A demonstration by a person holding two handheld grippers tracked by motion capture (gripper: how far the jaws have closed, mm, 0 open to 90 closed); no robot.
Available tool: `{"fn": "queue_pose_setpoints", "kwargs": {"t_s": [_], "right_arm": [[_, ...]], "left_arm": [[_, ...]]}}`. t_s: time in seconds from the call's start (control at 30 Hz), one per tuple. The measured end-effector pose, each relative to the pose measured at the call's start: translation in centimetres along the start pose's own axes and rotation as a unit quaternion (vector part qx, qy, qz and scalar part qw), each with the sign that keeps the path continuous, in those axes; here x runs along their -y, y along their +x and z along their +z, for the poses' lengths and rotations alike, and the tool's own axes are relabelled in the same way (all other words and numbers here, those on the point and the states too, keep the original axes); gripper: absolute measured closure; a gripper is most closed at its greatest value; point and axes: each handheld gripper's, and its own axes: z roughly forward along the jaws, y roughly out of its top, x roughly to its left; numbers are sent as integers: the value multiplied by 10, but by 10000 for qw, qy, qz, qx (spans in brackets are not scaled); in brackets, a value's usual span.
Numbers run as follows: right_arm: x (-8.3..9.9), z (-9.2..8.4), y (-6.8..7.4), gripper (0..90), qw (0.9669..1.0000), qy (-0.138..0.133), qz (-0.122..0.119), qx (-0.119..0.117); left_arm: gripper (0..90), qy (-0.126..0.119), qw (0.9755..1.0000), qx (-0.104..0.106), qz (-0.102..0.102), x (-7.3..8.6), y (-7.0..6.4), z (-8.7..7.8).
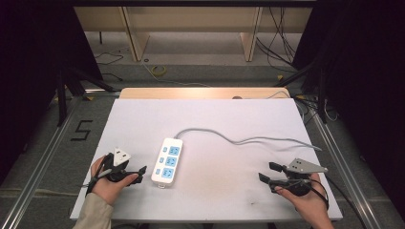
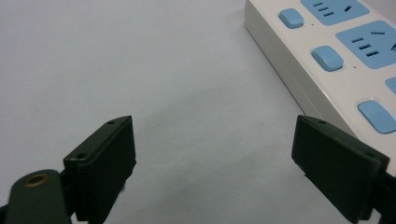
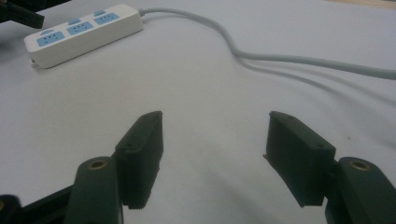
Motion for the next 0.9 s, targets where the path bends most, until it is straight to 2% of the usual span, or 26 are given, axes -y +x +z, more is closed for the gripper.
{"fn": "queue_pose_setpoints", "kwargs": {"t_s": [0.47, 0.9], "right_arm": [[0, 0, 1, 371, 10000, -2, -15, 8], [-1, 0, 2, 371, 10000, -3, -34, 23]], "left_arm": [[157, -95, 9998, -157, -58, -5, 2, -4], [210, -120, 9998, -152, -104, -12, 0, -7]]}}
